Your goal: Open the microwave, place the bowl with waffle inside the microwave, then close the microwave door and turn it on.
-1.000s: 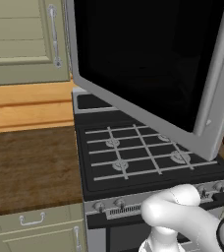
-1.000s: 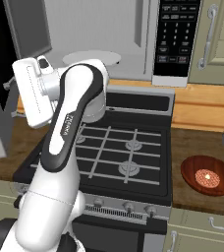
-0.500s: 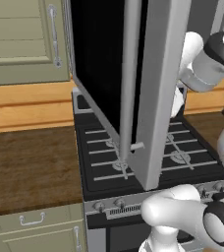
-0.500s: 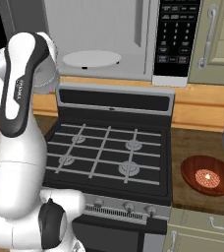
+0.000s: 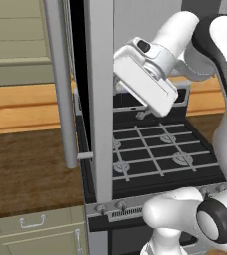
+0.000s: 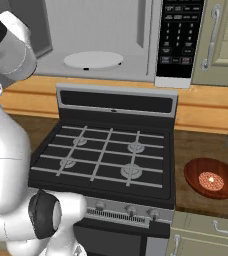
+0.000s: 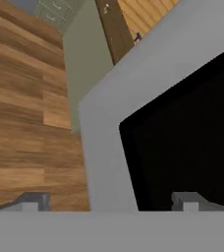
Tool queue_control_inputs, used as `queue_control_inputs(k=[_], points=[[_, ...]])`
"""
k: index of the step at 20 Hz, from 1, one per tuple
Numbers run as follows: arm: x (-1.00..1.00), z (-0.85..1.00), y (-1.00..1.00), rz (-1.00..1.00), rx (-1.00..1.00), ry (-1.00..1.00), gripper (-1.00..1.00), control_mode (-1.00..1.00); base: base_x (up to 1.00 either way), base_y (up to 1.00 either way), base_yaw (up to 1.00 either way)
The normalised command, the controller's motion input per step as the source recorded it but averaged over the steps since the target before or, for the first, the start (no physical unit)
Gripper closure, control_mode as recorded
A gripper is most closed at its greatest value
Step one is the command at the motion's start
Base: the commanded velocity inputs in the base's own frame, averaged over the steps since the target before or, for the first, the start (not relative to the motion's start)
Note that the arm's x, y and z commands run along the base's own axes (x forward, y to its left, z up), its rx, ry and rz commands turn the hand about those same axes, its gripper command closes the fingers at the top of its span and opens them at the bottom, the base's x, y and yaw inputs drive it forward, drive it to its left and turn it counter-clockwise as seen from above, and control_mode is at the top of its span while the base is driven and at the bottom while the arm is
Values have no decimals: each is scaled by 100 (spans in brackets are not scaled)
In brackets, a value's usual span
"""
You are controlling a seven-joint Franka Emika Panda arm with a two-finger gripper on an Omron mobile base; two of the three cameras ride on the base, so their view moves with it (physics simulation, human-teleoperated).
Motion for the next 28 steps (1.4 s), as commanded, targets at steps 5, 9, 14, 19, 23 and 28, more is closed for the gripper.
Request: queue_control_inputs(k=[5, 9, 14, 19, 23, 28], points=[[-25, -49, -100, -27, 14, -27, -100, -100, 0, 0, 0], [-7, -70, -98, -46, 4, -6, -100, -100, 0, 0, 0], [0, -76, -80, -44, -1, 4, -100, -100, 0, 0, 0], [33, -37, -78, -39, -1, 14, -100, -100, 0, 0, 0], [53, -17, -98, -43, 0, 29, -100, -100, 0, 0, 0], [45, -14, -100, -41, 0, 29, -100, -100, 0, 0, 0]])
